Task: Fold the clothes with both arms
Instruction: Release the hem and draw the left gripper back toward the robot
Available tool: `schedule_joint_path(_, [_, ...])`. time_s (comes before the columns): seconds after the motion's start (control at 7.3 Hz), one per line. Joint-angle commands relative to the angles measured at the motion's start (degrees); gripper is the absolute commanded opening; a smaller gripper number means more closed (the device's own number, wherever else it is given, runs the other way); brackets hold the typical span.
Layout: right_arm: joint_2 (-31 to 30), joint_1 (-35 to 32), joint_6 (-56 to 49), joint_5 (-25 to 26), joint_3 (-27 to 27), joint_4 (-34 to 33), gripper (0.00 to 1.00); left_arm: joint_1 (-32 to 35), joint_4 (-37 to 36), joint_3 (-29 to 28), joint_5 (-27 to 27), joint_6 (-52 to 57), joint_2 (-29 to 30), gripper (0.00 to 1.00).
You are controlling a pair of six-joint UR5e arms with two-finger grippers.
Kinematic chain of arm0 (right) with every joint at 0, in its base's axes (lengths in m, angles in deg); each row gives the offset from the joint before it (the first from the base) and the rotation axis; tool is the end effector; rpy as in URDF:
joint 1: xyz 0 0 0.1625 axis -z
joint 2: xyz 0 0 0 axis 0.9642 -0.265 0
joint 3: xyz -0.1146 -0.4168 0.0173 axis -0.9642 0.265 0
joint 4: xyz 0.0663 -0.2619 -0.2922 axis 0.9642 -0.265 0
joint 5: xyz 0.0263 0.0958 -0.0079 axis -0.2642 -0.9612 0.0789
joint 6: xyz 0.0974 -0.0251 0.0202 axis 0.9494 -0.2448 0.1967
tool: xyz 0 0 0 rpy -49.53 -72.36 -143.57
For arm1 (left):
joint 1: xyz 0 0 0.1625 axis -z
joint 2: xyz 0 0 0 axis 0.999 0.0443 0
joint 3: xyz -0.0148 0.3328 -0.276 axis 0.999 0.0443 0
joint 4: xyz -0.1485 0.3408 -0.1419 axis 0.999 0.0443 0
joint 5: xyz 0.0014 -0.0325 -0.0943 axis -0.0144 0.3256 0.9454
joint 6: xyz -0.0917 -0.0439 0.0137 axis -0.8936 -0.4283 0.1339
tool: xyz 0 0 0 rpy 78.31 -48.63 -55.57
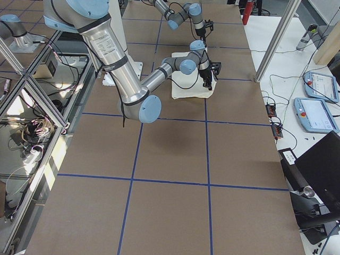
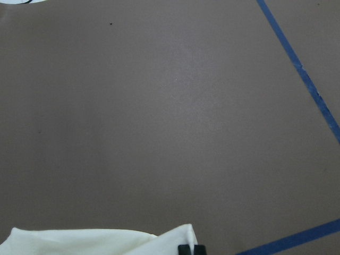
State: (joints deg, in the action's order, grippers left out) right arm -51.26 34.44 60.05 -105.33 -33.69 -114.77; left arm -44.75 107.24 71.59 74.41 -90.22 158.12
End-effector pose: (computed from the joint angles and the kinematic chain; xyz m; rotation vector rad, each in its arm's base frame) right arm -0.4624 -0.5559 0.3094 0.2729 -0.7116 0.4468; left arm 0.4205 -0.5486 0.3637 0.3907 0.7518 -0.1197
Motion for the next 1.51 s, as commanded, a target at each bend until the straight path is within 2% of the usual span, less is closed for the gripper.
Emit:
schedule_joint_path(0.0, [0.0, 0.0, -0.1, 0.1, 1.1, 0.2, 0.00, -0.2, 0.5, -0.6, 0.0, 0.0, 0.1, 0.00])
schedule_joint_path(0.14, [0.1, 0.1, 0.0, 0.2, 1.5, 0.3, 0.18, -0.2, 0.6, -0.6, 0.0, 0.1, 0.1, 0.00])
schedule_joint_path(0.27, [0.1, 0.3, 0.0, 0.3, 1.7, 0.4, 0.51, -0.1, 0.7, -0.6, 0.0, 0.0, 0.1, 0.07])
schedule_joint_path(0.41, [0.1, 0.5, -0.2, 0.9, 2.1, 0.3, 1.00, -0.2, 0.7, -0.4, 0.0, 0.5, -0.1, 0.99])
schedule_joint_path(0.55, [0.1, 0.5, -3.6, 0.9, 1.8, 0.6, 1.00, -0.1, 1.0, 0.5, 0.4, 1.7, -0.1, 1.00])
schedule_joint_path(0.82, [-0.1, -1.1, -7.9, -2.1, 0.7, 2.5, 1.00, -0.3, 1.5, 7.1, 4.1, 5.1, -2.4, 1.00])
schedule_joint_path(0.96, [0.0, -1.1, -7.9, -2.9, 0.5, 2.7, 1.00, -0.9, 1.8, 12.2, 4.3, 4.8, -6.5, 1.00])
schedule_joint_path(1.1, [-0.2, -1.1, -7.9, -2.9, -0.3, 2.7, 1.00, -4.1, 2.1, 17.5, 4.3, 2.2, -11.5, 1.00])
schedule_joint_path(1.23, [-0.7, -1.1, -7.9, -2.9, -1.0, 2.7, 1.00, -7.1, 5.9, 20.1, 3.8, -2.5, -15.8, 1.00])
schedule_joint_path(1.37, [-0.7, -1.1, -7.9, -2.9, -1.1, 2.7, 1.00, -10.4, 11.7, 20.0, 2.1, -6.5, -19.9, 0.91])
